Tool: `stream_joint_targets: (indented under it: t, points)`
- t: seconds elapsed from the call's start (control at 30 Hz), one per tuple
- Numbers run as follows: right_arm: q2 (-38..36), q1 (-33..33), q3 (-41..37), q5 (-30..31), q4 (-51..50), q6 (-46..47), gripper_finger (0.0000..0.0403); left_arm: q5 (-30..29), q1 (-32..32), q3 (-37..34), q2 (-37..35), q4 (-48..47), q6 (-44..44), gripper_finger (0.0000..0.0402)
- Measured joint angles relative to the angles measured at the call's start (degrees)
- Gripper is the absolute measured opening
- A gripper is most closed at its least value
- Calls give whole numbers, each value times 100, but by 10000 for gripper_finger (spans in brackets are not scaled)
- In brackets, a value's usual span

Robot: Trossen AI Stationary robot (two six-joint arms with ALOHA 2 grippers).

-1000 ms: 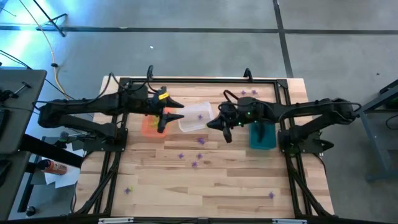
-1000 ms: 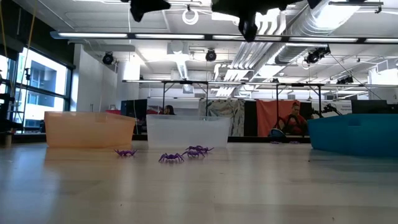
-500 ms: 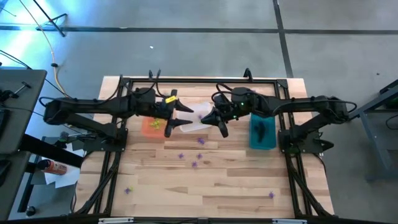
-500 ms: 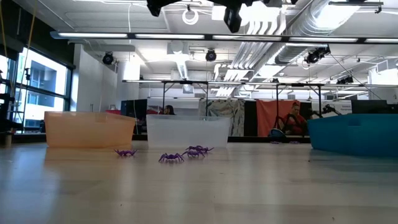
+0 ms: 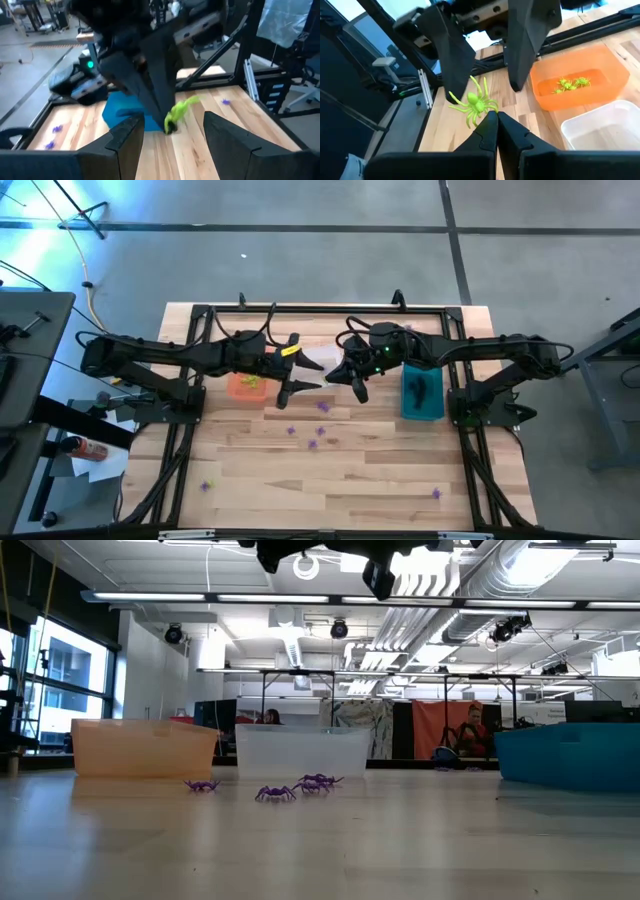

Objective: Sort Halloween decoration
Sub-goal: Put the green spider toy into the orange bin

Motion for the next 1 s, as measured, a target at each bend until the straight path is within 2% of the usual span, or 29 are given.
stream_joint_targets:
  t: [0.13,0.37,0.63,0.77,1.0]
  points:
    - [0,21,0,-32,31,47,0,2,-29,0,-34,43,22,190]
    - [0,21,0,-42,23,275,0,-6,-200,0,-19,63,689,190]
    - [126,24,-2,-172,125,613,0,-25,-215,1,224,388,757,188]
    - [240,28,-2,-198,83,709,0,-25,-213,0,308,521,783,167]
    - [267,28,-4,-200,159,613,0,51,-211,2,245,266,776,97]
